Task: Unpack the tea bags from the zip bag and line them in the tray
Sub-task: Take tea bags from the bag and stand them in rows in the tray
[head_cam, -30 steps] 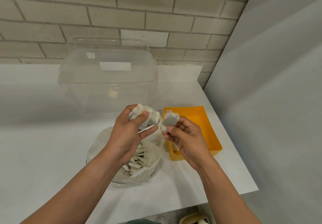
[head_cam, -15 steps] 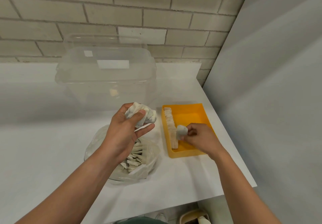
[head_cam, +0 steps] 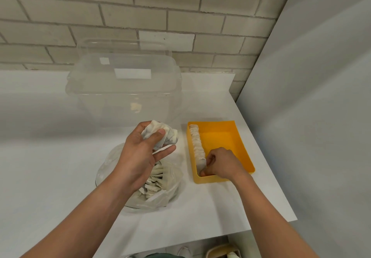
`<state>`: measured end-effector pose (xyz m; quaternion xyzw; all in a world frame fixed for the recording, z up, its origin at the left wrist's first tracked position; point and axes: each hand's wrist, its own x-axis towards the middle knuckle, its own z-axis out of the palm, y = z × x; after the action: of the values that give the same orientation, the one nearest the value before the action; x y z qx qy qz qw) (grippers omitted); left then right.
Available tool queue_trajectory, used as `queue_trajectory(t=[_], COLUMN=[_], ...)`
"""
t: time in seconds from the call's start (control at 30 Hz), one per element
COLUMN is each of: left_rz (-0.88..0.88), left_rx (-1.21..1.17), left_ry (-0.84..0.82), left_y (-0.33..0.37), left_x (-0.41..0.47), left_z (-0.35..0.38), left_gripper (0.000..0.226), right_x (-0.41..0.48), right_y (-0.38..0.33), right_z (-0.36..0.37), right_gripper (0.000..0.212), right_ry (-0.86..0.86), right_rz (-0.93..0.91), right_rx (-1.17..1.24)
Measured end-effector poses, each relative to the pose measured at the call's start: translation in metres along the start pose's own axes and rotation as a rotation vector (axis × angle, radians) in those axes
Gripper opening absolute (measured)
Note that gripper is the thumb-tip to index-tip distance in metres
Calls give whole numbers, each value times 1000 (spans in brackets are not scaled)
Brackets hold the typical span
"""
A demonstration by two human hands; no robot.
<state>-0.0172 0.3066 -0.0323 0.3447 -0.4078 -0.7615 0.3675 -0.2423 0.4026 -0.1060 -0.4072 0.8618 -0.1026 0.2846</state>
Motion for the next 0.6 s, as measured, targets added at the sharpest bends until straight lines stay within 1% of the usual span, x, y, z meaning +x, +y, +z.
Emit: queue_trajectory(t=[0.2, 0.33, 0.43, 0.6], left_rz=[-7, -34, -55, -128], left_rx=[5, 12, 5, -88], left_ry=[-5, -16, -4, 10], left_y=[-1, -4, -5, -5], left_x=[-3, -6, -8, -11], left_z=[6, 8, 9, 13], left_gripper=[11, 8, 11, 18], right_x=[4, 7, 9, 3], right_y=[0, -1, 0, 2], right_z=[4, 8, 11, 5], right_gripper=[32, 39, 45, 43], right_ry=[-40, -4, 32, 67], right_rz=[28, 55, 53, 40], right_rx=[-83, -87, -80, -49])
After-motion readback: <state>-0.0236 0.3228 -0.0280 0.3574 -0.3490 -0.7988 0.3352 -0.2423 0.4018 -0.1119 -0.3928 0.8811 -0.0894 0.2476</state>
